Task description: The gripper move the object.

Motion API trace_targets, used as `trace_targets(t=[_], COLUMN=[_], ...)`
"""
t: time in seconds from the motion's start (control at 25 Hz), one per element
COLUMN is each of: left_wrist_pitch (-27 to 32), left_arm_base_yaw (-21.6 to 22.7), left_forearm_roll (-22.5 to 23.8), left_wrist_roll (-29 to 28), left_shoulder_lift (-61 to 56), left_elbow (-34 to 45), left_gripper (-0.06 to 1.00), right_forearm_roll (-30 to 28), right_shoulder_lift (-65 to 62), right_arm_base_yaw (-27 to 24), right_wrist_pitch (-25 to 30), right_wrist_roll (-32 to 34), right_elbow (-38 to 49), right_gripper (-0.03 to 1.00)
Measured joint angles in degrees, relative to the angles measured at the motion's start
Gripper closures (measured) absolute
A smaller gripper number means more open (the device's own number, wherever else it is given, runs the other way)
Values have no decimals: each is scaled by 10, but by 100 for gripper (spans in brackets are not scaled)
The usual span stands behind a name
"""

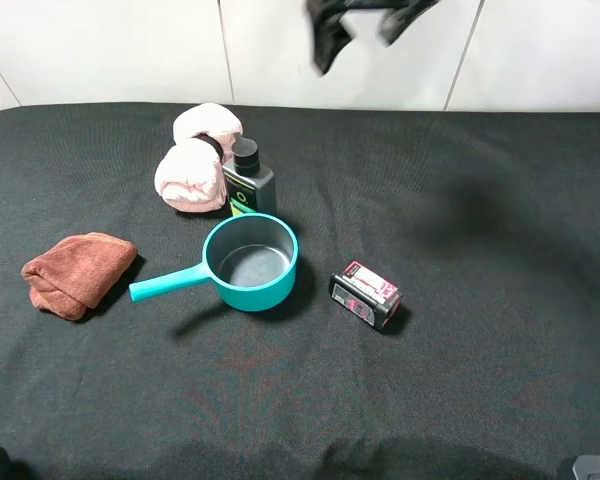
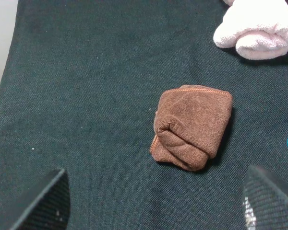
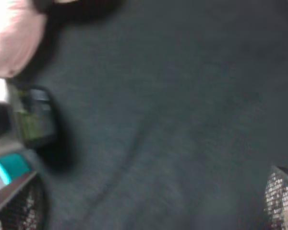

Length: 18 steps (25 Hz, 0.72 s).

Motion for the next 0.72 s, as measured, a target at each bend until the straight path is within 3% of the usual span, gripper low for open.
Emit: trace_targets(t=[0.36,0.72], left_wrist_pitch=[0,0], left_arm_base_yaw=[0,0], left_forearm_roll=[0,0], left_wrist_roll=[0,0], left_shoulder_lift=[0,0], left_elbow=[0,0], left_gripper=[18,18], right_forearm_roll=[33,52], right_shoulder_lift=[-91,-228], right_arm_base_yaw=[-156,-310], right_wrist_pitch=[7,9], right_wrist_roll=[3,0], right_elbow=[36,211], right_gripper=[27,27])
